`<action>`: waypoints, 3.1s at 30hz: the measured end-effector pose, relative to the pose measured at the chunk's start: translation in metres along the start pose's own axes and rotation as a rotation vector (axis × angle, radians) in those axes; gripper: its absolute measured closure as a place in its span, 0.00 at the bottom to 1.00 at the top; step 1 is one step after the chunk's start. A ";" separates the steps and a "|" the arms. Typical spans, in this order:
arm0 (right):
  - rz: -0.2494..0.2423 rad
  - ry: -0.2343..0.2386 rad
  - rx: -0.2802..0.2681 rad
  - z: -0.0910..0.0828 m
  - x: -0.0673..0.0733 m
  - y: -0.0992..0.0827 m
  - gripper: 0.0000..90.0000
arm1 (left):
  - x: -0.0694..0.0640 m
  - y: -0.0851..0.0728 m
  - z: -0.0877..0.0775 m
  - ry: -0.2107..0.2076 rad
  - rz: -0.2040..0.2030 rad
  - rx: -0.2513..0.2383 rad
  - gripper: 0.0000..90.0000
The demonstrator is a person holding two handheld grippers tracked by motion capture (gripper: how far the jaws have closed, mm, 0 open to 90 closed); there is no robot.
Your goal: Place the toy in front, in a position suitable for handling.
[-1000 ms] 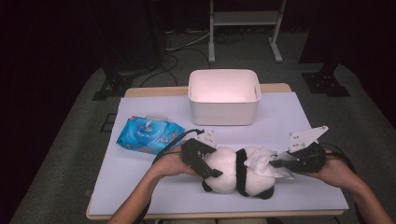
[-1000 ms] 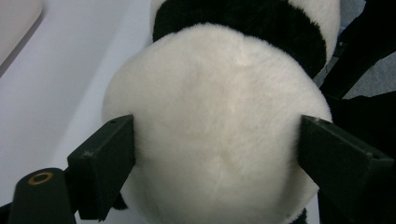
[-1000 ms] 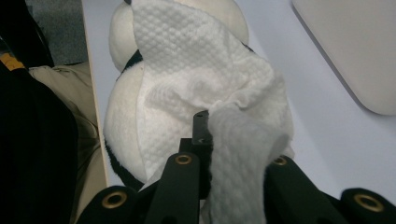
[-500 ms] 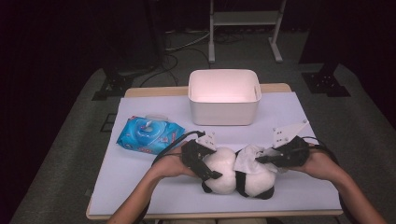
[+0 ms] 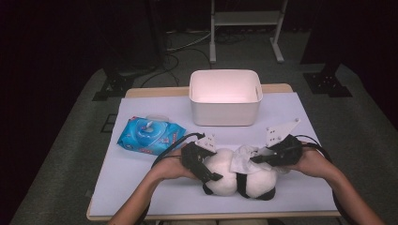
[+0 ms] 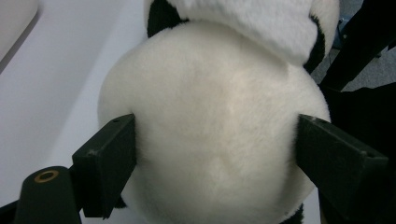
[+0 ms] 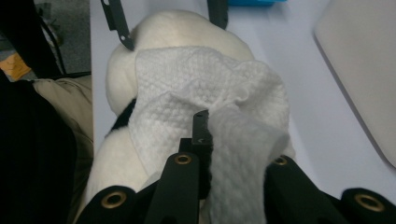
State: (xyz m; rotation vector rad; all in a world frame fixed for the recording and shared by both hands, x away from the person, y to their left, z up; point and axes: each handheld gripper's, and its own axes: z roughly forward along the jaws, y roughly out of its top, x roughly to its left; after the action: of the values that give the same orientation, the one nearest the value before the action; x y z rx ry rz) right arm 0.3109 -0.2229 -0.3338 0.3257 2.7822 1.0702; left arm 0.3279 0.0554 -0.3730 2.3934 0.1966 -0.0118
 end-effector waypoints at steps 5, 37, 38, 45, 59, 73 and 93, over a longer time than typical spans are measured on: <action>0.043 -0.022 -0.015 -0.013 -0.004 -0.015 0.90 | 0.000 0.000 0.000 0.000 0.000 0.001 0.17; 0.053 -0.017 -0.014 -0.014 0.002 -0.031 0.90 | 0.011 0.011 0.020 -0.035 -0.080 0.047 0.00; 0.054 -0.015 -0.016 -0.014 0.001 -0.031 0.90 | 0.011 0.011 0.020 -0.028 -0.071 0.049 0.01; 0.068 0.000 -0.030 -0.008 -0.005 -0.027 0.90 | 0.006 0.009 0.015 0.024 -0.058 0.033 0.17; 0.059 -0.017 -0.059 -0.002 -0.016 -0.004 0.90 | 0.011 0.001 -0.007 0.038 -0.044 -0.002 0.22; 0.007 0.010 0.016 0.018 -0.010 0.007 0.90 | -0.001 0.011 0.010 0.030 -0.020 0.025 0.15; 0.009 0.003 -0.026 -0.002 -0.001 -0.007 0.90 | -0.005 0.003 0.005 0.020 -0.026 -0.021 0.15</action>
State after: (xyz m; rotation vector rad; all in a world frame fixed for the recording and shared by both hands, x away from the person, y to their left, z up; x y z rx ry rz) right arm 0.3101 -0.2292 -0.3374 0.3339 2.7697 1.1081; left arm 0.3236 0.0496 -0.3741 2.3706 0.2359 0.0017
